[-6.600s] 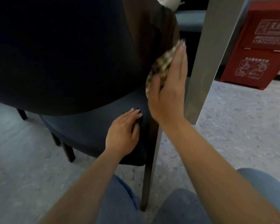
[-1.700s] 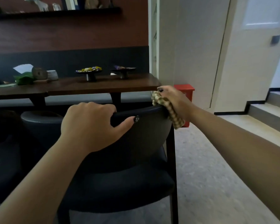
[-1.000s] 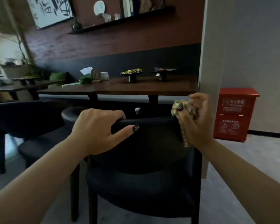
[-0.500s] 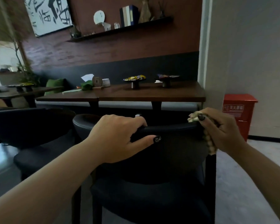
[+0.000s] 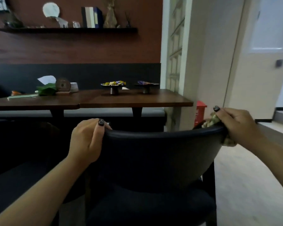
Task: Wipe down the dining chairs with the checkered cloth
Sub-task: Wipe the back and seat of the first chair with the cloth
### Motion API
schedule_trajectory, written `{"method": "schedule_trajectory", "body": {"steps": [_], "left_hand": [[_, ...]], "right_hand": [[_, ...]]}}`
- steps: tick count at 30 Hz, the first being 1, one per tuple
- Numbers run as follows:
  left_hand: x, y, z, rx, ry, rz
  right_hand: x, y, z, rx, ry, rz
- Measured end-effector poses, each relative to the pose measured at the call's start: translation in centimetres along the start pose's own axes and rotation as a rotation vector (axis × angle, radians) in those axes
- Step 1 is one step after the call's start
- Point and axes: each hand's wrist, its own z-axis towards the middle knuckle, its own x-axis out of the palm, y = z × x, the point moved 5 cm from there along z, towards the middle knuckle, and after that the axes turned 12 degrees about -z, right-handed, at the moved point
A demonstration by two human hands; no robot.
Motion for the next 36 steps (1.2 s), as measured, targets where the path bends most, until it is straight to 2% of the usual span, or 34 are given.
{"method": "schedule_trajectory", "body": {"steps": [3, 10, 14, 17, 21, 23, 27, 29, 32, 33, 36], "left_hand": [[0.2, 0.2, 0.0, 0.044, -0.112, -0.022], [0.5, 0.2, -0.3, 0.095, -0.179, -0.018], [0.4, 0.2, -0.3, 0.044, -0.156, -0.043], [-0.1, 0.7, -0.5, -0.056, -0.123, -0.206], [-1.7, 2.6, 0.2, -0.269, -0.037, -0.679], [-2.9, 3.9, 0.7, -0.371, -0.010, -0.717], [-4.2, 8.0, -0.2, -0.595, 0.109, -0.463], [-4.2, 9.6, -1.5, -0.806, 0.115, -0.546], [-4.2, 10.3, -4.1, -1.119, -0.013, -0.692], [-4.3, 10.3, -5.1, -1.163, -0.046, -0.714], [-5.2, 10.1, -7.1, -1.145, -0.086, -0.744]], "right_hand": [[1.0, 3.7, -1.2, -0.019, 0.015, -0.133], [5.2, 12.5, -4.7, -0.131, -0.097, -0.498], [9.0, 16.6, -5.8, -0.096, -0.243, -0.908], [11.7, 18.6, -6.0, -0.134, -0.275, -0.972], [14.9, 20.4, -5.8, -0.208, -0.253, -1.038], [16.9, 21.4, -5.4, -0.225, -0.192, -1.118], [20.7, 23.4, -4.2, -0.195, -0.078, -1.160], [22.4, 24.2, -3.3, -0.235, 0.016, -1.123], [26.5, 24.4, -2.0, -0.344, 0.266, -0.999], [27.4, 24.4, -1.5, -0.351, 0.318, -1.003], [29.6, 24.8, -0.5, -0.350, 0.387, -0.986]]}}
